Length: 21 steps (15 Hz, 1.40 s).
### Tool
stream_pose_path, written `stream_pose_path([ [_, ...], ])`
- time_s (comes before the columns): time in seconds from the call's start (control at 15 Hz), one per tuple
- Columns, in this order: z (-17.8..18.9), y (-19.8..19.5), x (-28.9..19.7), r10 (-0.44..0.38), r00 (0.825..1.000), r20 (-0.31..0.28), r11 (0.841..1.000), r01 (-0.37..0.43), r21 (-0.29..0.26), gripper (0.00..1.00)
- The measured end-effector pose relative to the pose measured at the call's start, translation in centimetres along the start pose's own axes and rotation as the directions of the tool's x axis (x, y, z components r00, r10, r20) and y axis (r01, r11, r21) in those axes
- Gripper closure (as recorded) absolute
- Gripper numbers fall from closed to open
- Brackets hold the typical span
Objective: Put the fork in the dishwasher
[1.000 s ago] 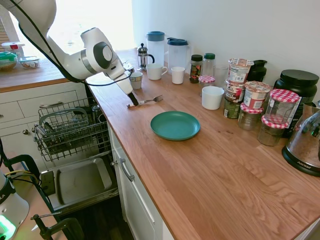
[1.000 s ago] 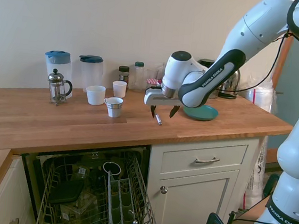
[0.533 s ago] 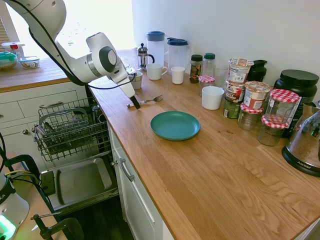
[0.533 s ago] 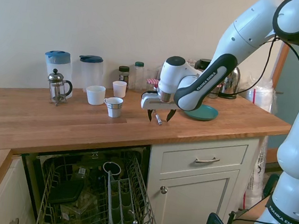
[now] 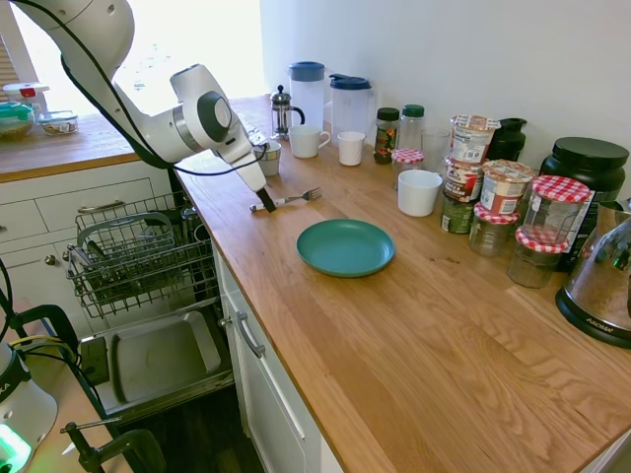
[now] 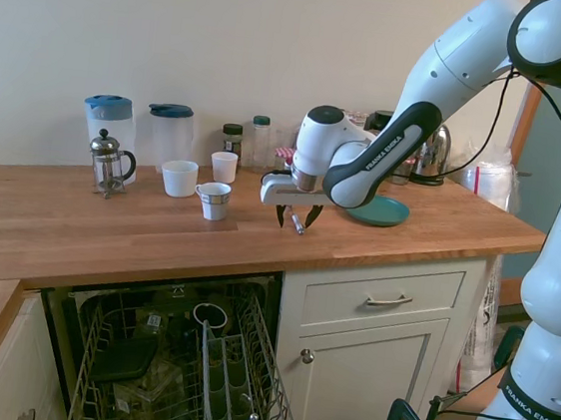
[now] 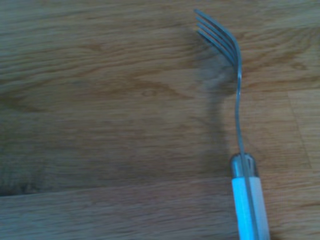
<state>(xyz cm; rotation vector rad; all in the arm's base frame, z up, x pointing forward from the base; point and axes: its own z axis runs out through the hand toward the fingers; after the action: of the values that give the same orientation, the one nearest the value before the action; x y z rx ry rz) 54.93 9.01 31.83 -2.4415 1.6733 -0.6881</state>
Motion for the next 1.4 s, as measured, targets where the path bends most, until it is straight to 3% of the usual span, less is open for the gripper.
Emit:
stream_pose_path([
  [0.47, 0.1, -0.5, -0.3, 0.007, 1.000, 0.014, 1.000, -0.007, 0.004, 1.00],
  [0.87, 0.0, -0.7, 0.3, 0.011, 0.998, 0.062, 1.000, -0.011, 0.002, 1.00],
  [1.07, -0.6, -0.1, 0.3, -0.001, 0.993, 0.121, 1.000, 0.002, -0.010, 1.00],
  [1.2, -2.3, 0.8, -0.6, -0.022, 0.984, 0.179, 0.999, 0.026, -0.020, 1.00],
  [1.4, -8.4, 1.2, -1.4, -0.078, 0.967, 0.242, 0.997, 0.081, -0.003, 1.00],
])
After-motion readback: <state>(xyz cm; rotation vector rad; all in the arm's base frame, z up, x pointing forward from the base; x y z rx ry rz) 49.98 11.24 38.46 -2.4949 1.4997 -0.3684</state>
